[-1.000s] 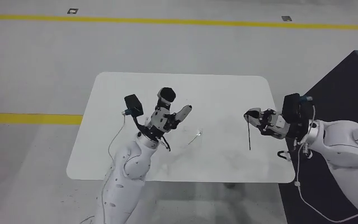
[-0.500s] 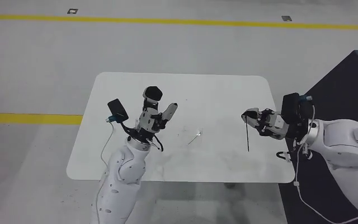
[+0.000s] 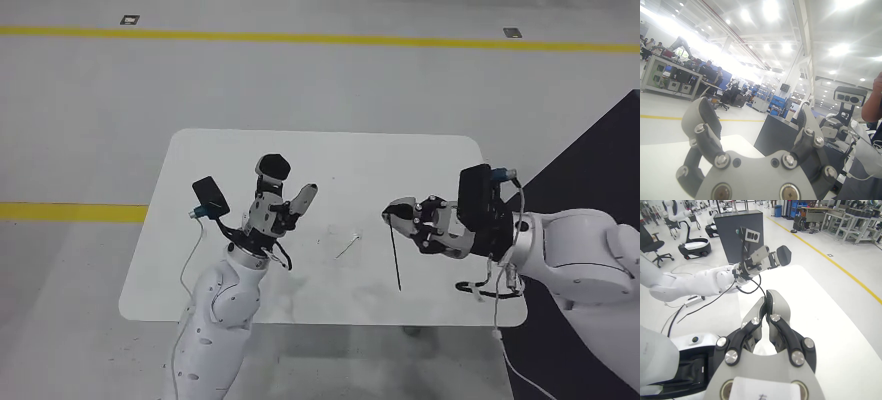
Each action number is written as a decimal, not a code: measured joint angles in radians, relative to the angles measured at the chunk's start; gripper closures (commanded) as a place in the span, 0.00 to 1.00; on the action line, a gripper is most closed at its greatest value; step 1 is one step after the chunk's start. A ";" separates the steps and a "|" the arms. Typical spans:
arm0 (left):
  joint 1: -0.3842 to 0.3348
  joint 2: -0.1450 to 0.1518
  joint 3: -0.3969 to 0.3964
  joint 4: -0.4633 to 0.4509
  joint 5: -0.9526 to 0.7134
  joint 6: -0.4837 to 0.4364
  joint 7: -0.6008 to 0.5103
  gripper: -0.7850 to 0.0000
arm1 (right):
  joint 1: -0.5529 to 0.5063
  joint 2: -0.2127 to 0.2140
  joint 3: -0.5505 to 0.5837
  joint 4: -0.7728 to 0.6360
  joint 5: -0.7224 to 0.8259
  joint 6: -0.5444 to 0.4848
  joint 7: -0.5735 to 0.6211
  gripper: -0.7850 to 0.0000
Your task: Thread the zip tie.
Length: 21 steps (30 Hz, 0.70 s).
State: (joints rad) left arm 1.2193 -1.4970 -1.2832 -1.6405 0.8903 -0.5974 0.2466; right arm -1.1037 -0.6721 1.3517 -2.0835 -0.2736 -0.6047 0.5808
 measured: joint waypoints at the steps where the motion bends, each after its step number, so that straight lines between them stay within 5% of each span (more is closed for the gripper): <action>1: 0.000 0.000 0.000 0.000 0.000 0.000 0.000 0.00 | 0.006 0.001 0.006 0.004 0.018 0.002 0.017 1.00; 9: 0.000 0.000 0.000 0.000 0.000 0.000 0.000 0.00 | 0.010 -0.001 -0.010 0.137 -0.107 0.050 0.113 1.00; 21: 0.000 0.000 0.000 0.000 0.000 0.000 0.000 0.00 | 0.222 -0.086 -0.374 0.366 -0.461 0.076 0.206 1.00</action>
State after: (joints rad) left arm 1.2193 -1.4970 -1.2832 -1.6405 0.8903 -0.5974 0.2466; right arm -0.8818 -0.7582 0.9776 -1.7173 -0.7346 -0.5283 0.7868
